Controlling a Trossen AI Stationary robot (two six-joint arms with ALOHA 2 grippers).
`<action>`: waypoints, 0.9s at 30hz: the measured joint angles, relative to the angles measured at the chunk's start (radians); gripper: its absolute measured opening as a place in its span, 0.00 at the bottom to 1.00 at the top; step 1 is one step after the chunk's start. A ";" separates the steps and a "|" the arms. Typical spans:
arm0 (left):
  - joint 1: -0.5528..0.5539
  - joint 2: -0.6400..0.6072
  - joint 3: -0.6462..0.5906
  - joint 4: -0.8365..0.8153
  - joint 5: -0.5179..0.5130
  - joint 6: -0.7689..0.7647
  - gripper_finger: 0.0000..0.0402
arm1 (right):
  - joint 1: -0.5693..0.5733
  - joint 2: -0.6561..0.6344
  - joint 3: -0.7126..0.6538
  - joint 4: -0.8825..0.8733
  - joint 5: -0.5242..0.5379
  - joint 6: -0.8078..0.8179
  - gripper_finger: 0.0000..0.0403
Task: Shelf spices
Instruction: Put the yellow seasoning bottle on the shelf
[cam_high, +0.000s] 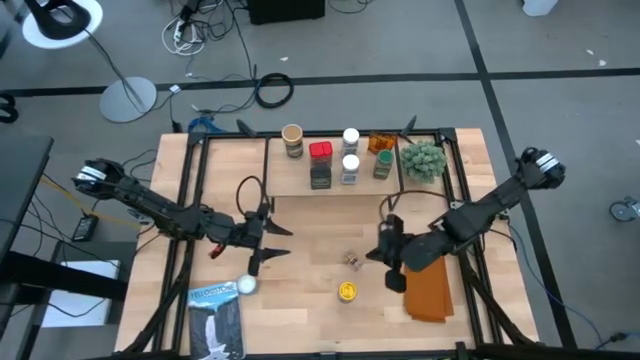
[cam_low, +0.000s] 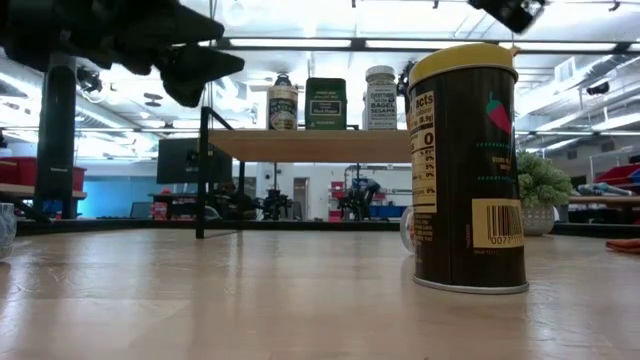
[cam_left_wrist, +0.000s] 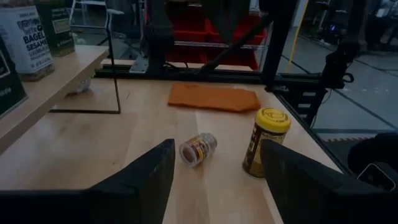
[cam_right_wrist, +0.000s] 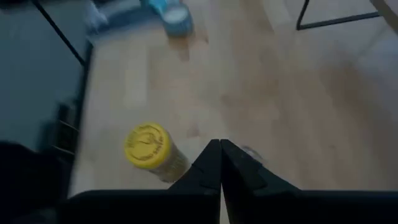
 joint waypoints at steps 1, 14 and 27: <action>0.000 0.000 -0.010 0.017 0.000 0.000 0.60 | -0.006 0.037 0.050 -0.051 0.000 -0.022 0.01; 0.000 0.000 -0.215 0.365 0.063 -0.013 0.60 | -0.069 0.414 0.553 -0.395 -0.182 -0.171 0.09; 0.000 0.000 -0.222 0.368 0.082 -0.024 0.60 | -0.078 0.576 0.690 -0.559 -0.353 -0.252 0.48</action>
